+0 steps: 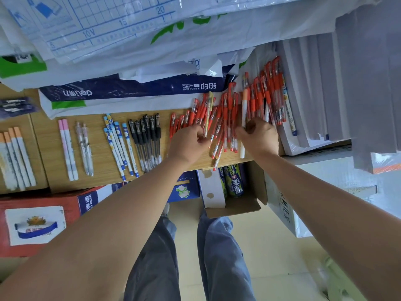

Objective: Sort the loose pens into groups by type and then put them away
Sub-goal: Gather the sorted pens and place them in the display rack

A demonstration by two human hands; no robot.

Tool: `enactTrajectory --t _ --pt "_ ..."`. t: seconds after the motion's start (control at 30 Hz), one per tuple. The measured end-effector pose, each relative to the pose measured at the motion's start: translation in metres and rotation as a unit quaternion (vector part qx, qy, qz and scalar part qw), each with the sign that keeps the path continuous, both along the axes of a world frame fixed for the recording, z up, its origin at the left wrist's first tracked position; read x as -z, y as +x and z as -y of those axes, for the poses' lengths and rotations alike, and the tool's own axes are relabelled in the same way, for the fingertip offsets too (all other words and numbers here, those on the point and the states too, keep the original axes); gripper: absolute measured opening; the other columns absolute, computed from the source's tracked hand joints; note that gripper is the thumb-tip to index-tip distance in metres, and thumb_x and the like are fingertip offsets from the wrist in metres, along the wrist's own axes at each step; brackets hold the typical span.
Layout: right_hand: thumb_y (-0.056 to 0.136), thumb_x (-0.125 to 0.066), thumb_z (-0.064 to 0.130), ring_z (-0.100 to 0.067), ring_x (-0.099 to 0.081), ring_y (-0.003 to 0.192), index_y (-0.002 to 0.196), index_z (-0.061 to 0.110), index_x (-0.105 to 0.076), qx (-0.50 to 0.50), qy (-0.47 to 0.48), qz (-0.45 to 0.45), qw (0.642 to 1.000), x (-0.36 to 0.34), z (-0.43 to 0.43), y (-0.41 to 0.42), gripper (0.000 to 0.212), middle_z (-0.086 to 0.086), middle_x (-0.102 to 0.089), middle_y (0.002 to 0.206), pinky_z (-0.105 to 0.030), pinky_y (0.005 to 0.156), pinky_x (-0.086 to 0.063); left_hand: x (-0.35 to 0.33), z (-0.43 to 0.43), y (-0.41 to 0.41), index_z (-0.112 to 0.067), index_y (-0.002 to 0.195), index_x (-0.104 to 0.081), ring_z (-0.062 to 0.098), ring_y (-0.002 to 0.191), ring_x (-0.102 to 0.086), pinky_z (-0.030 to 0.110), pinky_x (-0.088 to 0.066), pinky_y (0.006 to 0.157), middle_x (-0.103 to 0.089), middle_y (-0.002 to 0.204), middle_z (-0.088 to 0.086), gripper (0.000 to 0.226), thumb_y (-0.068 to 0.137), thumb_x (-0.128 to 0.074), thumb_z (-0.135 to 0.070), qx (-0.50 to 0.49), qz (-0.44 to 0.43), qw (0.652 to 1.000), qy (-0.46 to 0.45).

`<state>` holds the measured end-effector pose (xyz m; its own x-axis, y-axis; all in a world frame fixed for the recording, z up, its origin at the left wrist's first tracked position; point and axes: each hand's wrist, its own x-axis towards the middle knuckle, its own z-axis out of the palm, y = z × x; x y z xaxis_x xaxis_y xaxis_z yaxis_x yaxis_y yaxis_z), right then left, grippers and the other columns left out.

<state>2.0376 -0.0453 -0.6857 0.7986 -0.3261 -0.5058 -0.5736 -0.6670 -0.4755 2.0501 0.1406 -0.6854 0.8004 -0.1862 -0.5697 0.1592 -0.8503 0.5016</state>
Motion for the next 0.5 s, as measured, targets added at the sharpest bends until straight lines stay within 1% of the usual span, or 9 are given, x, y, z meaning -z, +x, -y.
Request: enactTrajectory --t 0.07,0.13,0.17,0.2,0.27,0.33,0.37,0.43,0.5 --pt "0.081 -0.059 0.022 -0.011 -0.046 0.055 0.074 0.014 -0.051 0.032 0.058 0.012 0.998 -0.006 0.004 -0.002 0.014 0.003 -0.05 0.061 -0.023 0.05 -0.033 -0.004 -0.007 -0.003 -0.014 0.089 -0.06 0.022 0.077 -0.064 0.04 -0.054 0.073 -0.066 0.081 0.002 0.015 0.087 -0.062 -0.028 -0.007 -0.007 1.0 -0.014" --pt "0.081 -0.059 0.018 -0.007 -0.048 0.054 0.078 0.015 -0.053 0.034 0.099 0.02 0.994 -0.012 0.007 -0.005 0.007 0.004 -0.054 0.062 -0.019 0.051 -0.036 -0.009 -0.012 -0.005 -0.01 0.103 -0.059 0.023 0.073 -0.063 0.036 -0.052 0.066 -0.065 0.081 0.006 0.023 0.087 -0.063 -0.027 -0.009 -0.007 1.0 -0.014" --pt "0.082 -0.059 0.016 -0.003 -0.05 0.051 0.084 0.015 -0.056 0.03 0.118 0.015 0.992 -0.015 0.006 -0.006 0.004 0.004 -0.059 0.064 -0.015 0.049 -0.037 -0.011 -0.015 -0.006 -0.009 0.107 -0.057 0.021 0.066 -0.059 0.031 -0.046 0.058 -0.062 0.077 0.005 0.027 0.087 -0.064 -0.026 -0.01 -0.006 1.0 -0.012" --pt "0.084 -0.059 0.015 0.001 -0.051 0.048 0.092 0.015 -0.059 0.027 0.138 0.009 0.99 -0.017 0.004 -0.006 0.008 0.004 -0.062 0.065 -0.011 0.047 -0.036 -0.013 -0.017 -0.006 -0.008 0.108 -0.056 0.016 0.059 -0.053 0.026 -0.038 0.051 -0.057 0.071 0.002 0.028 0.087 -0.064 -0.025 -0.012 -0.007 1.0 -0.007" --pt "0.087 -0.058 0.015 0.005 -0.049 0.043 0.099 0.014 -0.06 0.024 0.172 -0.007 0.985 -0.021 -0.006 -0.005 0.012 0.007 -0.061 0.062 -0.008 0.043 -0.035 -0.013 -0.022 -0.008 -0.008 0.107 -0.055 0.008 0.054 -0.044 0.022 -0.029 0.049 -0.049 0.066 -0.006 0.027 0.087 -0.064 -0.024 -0.022 -0.018 1.0 -0.003" --pt "0.092 -0.053 0.018 0.004 -0.046 0.04 0.095 0.014 -0.058 0.027 0.195 -0.016 0.98 -0.023 -0.019 -0.003 0.008 0.006 -0.056 0.06 -0.01 0.042 -0.034 -0.012 -0.028 -0.012 -0.006 0.107 -0.056 0.01 0.058 -0.048 0.022 -0.033 0.051 -0.052 0.07 -0.004 0.028 0.087 -0.065 -0.024 -0.035 -0.033 0.999 -0.013" --pt "0.095 -0.05 0.02 0.004 -0.043 0.038 0.092 0.013 -0.056 0.031 0.204 -0.017 0.978 -0.024 -0.026 -0.003 0.009 0.004 -0.053 0.06 -0.01 0.041 -0.033 -0.012 -0.032 -0.013 -0.006 0.105 -0.057 0.015 0.063 -0.054 0.024 -0.039 0.055 -0.057 0.074 0.0 0.026 0.087 -0.066 -0.024 -0.042 -0.04 0.998 -0.025" --pt "0.099 -0.047 0.026 0.003 -0.04 0.035 0.091 0.012 -0.054 0.013 0.213 -0.018 0.977 -0.023 -0.042 -0.003 0.017 0.004 -0.051 0.058 -0.012 0.04 -0.032 -0.012 -0.04 -0.017 -0.012 0.095 -0.058 0.027 0.071 -0.064 0.035 -0.053 0.066 -0.064 0.08 0.009 0.015 0.086 -0.066 -0.021 -0.066 -0.052 0.994 -0.067" --pt "0.097 -0.051 0.038 0.002 -0.039 0.037 0.094 0.012 -0.056 -0.028 0.22 -0.034 0.975 -0.022 -0.056 -0.003 0.027 0.001 -0.057 0.061 -0.017 0.041 -0.034 -0.014 -0.047 -0.02 -0.014 0.093 -0.059 0.029 0.072 -0.066 0.044 -0.056 0.07 -0.065 0.08 0.008 0.012 0.085 -0.067 -0.02 -0.069 -0.063 0.992 -0.09"
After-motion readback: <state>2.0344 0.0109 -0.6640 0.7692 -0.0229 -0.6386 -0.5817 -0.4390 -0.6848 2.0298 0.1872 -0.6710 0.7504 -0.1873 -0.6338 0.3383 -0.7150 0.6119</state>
